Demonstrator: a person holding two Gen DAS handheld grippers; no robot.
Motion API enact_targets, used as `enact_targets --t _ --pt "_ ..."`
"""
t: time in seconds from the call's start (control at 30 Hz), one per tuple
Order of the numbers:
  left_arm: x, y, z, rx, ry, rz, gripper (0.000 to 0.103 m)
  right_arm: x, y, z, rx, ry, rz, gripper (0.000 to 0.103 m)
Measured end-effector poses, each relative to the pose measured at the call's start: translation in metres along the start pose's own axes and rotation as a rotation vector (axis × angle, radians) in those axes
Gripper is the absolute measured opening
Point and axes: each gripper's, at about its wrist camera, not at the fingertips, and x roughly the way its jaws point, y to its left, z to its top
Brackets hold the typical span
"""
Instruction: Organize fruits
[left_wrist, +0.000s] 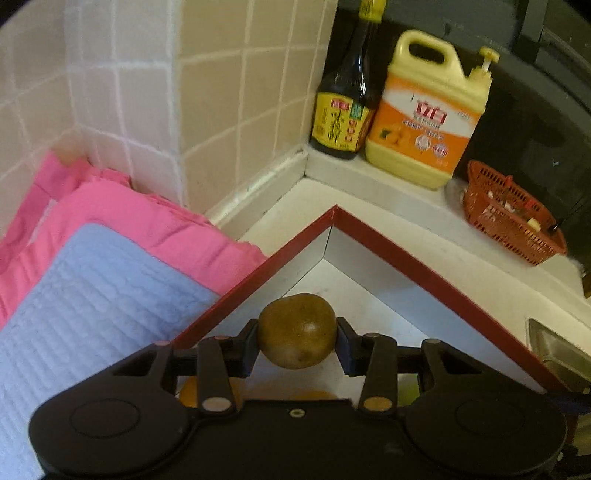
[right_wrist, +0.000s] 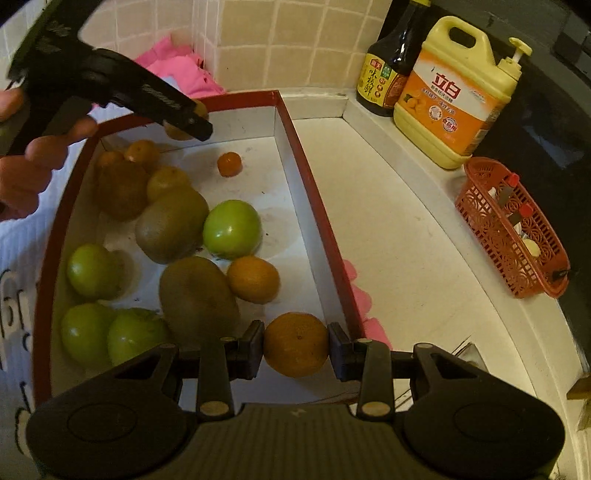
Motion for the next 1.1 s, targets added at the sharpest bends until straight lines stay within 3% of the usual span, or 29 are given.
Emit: enact_targets --t 0.5,0.57,0.67,0.8,0.87,1.0,1.1 --pt "0.024 0.002 -0.004 0.011 0.058 -0.007 0.053 0.019 0.01 0.003 -0.032 0.05 0.042 0.039" --pt "0.023 0.001 -0.004 0.016 0.056 0.0 0.055 0.02 0.011 0.003 -0.027 0.049 0.044 0.039" --pt "0.02 0.0 -0.004 0.014 0.052 -0.002 0.072 0.021 0.009 0.003 -0.017 0.047 0.046 0.039" --pt "0.009 -0.005 -0.007 0.039 0.034 -0.002 0.074 0.016 0.007 0.001 0.01 0.029 0.051 0.04" --pt "0.002 -0.008 -0.008 0.05 0.023 0.01 0.075 0.011 0.007 0.001 0.012 0.015 0.04 0.046" --pt "-0.022 -0.017 -0.013 0.078 -0.02 0.044 0.076 -0.01 0.008 -0.001 0.003 -0.046 0.002 0.069" --pt "-0.048 -0.023 -0.015 0.094 -0.072 0.069 0.078 -0.024 0.011 -0.003 -0.009 -0.077 -0.018 0.072"
